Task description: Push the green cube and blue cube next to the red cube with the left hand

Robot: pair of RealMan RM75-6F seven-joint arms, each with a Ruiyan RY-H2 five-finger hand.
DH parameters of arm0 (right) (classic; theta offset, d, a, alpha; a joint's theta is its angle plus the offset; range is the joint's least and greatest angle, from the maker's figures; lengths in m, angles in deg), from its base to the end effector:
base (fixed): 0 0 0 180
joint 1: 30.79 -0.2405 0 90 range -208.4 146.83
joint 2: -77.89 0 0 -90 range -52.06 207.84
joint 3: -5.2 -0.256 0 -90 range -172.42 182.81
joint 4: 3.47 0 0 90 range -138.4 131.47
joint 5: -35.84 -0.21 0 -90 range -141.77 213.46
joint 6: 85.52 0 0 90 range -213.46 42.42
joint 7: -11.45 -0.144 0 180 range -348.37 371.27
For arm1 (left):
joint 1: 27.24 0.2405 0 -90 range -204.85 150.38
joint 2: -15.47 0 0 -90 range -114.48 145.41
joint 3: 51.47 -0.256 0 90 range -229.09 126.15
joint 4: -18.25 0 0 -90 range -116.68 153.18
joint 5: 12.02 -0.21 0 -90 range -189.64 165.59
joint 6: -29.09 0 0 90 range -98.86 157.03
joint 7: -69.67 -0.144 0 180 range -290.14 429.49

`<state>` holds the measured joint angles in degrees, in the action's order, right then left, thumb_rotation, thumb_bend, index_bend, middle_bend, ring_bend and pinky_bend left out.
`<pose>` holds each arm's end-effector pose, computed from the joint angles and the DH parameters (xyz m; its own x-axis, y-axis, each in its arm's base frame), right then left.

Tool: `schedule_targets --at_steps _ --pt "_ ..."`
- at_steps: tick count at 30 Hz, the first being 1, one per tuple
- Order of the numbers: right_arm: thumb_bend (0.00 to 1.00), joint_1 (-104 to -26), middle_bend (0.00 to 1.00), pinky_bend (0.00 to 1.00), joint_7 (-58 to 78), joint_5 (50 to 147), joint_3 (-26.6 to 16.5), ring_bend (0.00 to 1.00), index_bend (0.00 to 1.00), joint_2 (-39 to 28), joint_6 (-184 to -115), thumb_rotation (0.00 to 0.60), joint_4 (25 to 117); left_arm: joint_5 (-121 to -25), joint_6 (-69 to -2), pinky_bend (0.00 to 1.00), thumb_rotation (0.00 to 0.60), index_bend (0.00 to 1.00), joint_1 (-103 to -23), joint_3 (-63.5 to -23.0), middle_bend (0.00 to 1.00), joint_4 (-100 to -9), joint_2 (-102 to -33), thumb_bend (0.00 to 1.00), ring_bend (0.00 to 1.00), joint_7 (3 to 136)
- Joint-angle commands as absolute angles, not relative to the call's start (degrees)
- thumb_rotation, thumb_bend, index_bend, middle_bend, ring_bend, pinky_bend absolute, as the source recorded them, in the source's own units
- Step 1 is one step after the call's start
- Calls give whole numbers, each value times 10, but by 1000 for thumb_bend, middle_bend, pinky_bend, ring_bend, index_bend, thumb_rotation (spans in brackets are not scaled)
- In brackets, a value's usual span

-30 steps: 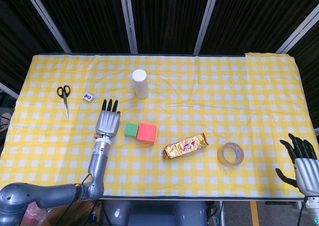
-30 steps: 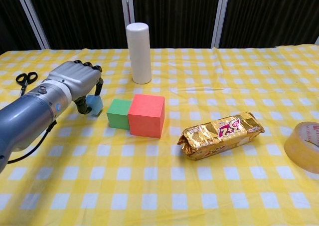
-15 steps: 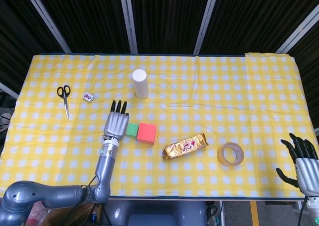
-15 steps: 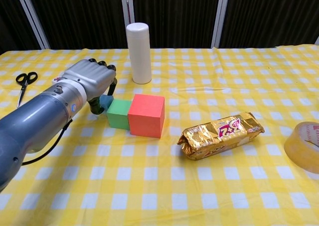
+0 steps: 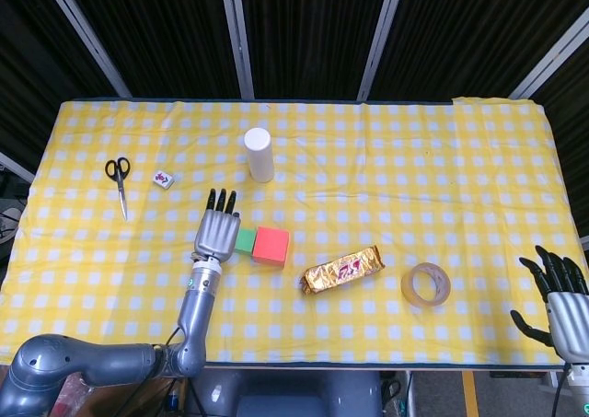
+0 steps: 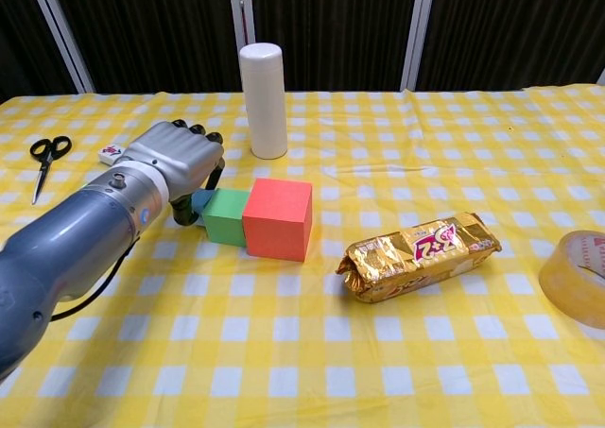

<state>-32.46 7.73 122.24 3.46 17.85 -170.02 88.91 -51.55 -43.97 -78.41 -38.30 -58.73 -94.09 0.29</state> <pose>-0.3267 -0.1594 0.1780 0.3999 -0.0497 0.9152 -0.9149 0.0390 0.4019 -0.0990 0.3397 -0.0833 0.8207 0.1258 0.5573 0.5711 -0.2048 -0.7949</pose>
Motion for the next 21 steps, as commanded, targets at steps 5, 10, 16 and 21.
schedule_targets --at_steps 5,10,16,21 --pt "317 -325 0 0 77 1222 34 0 171 178 -1701 600 889 -517 -440 0 600 505 -783 -384 28 -591 -939 454 0 4" --pt "317 -324 0 0 77 1224 34 0 172 179 -1701 600 890 -520 -439 0 600 505 -785 -385 28 -594 -939 453 0 5" --pt "318 -324 0 0 76 1226 35 0 172 180 -1702 600 891 -520 -438 0 600 505 -786 -386 28 -593 -944 453 0 4" --pt "317 -324 0 0 73 1228 35 0 171 181 -1704 600 891 -517 -440 0 600 506 -785 -387 26 -592 -945 453 0 1"
